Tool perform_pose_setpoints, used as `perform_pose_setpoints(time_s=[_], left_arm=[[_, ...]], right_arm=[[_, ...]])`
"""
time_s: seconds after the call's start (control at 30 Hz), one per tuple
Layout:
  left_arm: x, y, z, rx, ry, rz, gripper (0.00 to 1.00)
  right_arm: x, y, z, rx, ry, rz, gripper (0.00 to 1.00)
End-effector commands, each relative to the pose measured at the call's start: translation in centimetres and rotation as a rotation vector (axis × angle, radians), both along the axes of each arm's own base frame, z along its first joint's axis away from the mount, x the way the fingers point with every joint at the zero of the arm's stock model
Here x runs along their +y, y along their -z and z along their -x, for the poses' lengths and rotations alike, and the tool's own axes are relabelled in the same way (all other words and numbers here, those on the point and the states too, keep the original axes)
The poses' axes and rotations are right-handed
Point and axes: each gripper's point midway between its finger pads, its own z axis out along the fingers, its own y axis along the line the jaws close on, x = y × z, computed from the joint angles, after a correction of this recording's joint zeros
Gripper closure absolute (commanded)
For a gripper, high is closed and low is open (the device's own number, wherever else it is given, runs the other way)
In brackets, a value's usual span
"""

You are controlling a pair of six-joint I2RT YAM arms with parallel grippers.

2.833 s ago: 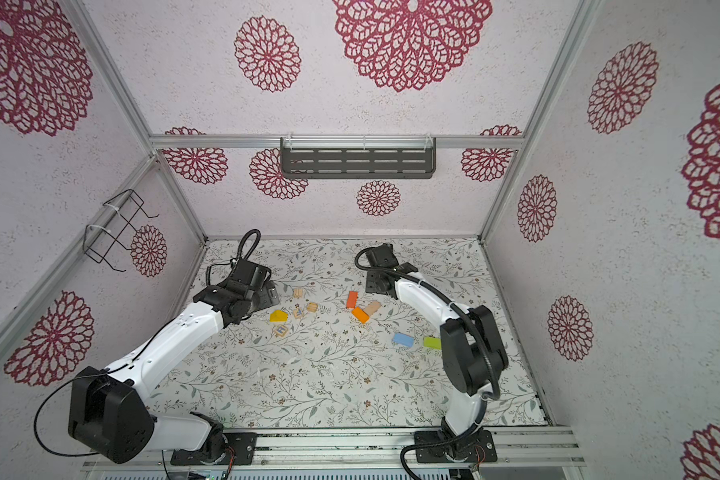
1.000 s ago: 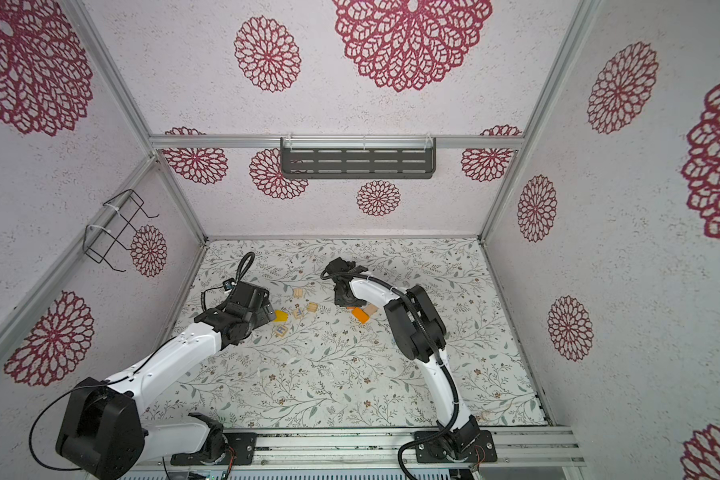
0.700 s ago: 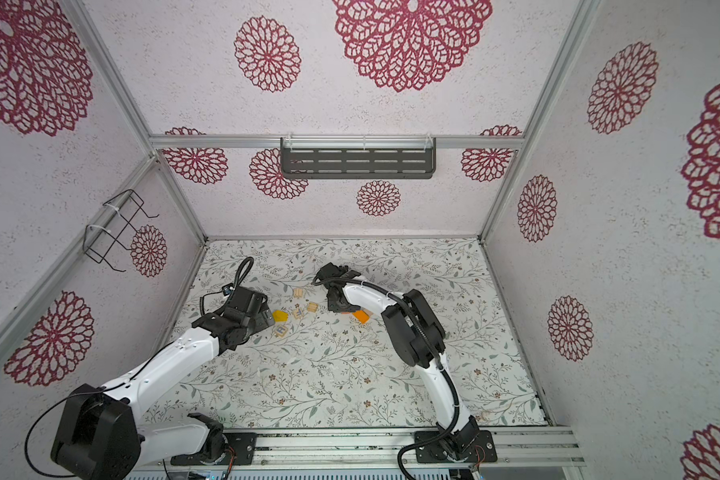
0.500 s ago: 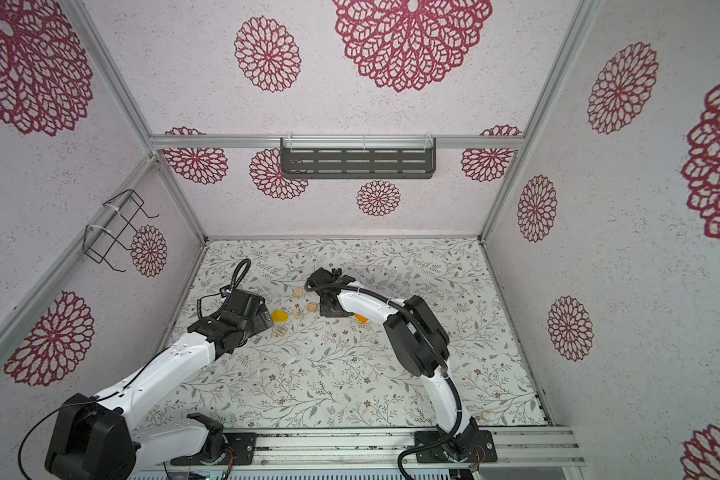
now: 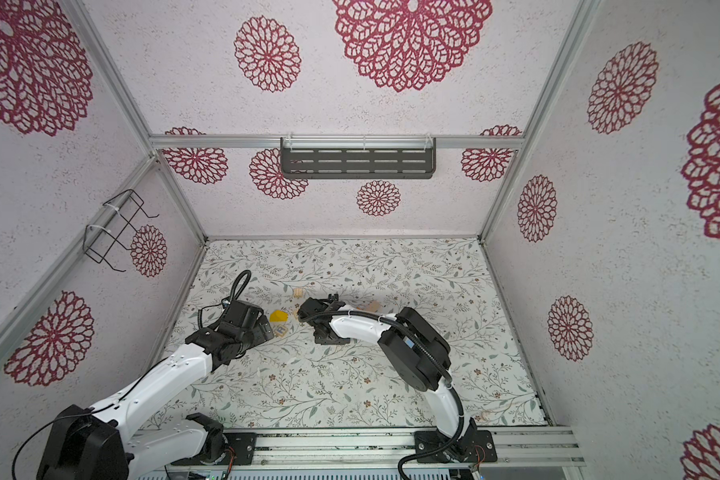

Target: Build the wood block tower

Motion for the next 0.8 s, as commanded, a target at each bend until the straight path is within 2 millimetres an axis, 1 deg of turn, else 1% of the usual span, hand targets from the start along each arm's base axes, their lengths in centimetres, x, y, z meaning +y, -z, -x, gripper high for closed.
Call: perform_pose_setpoints(time_s=[0.0, 0.1, 0.27, 0.37, 0.5, 0.63, 0.77], left_arm=[[-0.4, -0.3, 0.0, -0.023, 0.0, 0.015, 0.03], [-0.6, -0.3, 0.1, -0.024, 0.005, 0.015, 0.03], [-0.8, -0.4, 0.0, -0.022, 0.006, 0.012, 0.03], [-1.0, -0.5, 0.1, -0.022, 0.009, 0.013, 0.03], [-1.4, -1.1, 0.1, -0.023, 0.025, 0.009, 0.03], [-2.0, -2.3, -0.2, -0.025, 0.059, 0.0, 0.03], [-3.4, -3.6, -0.7, -0.032, 0.121, 0.032, 0.03]], right_arm=[[-0.1, -2.1, 0.0, -0.038, 0.05, -0.05, 0.77], [-0.2, -1.8, 0.1, -0.033, 0.046, -0.046, 0.74], [-0.1, -1.3, 0.2, -0.025, 0.027, -0.039, 0.59], [0.0, -1.5, 0.2, -0.028, 0.015, -0.037, 0.5], [-0.1, -2.4, 0.0, -0.042, -0.01, -0.03, 0.41], [-0.2, -3.8, -0.1, -0.065, -0.053, -0.024, 0.38], [0.0, -5.7, -0.2, -0.079, -0.163, -0.014, 0.36]])
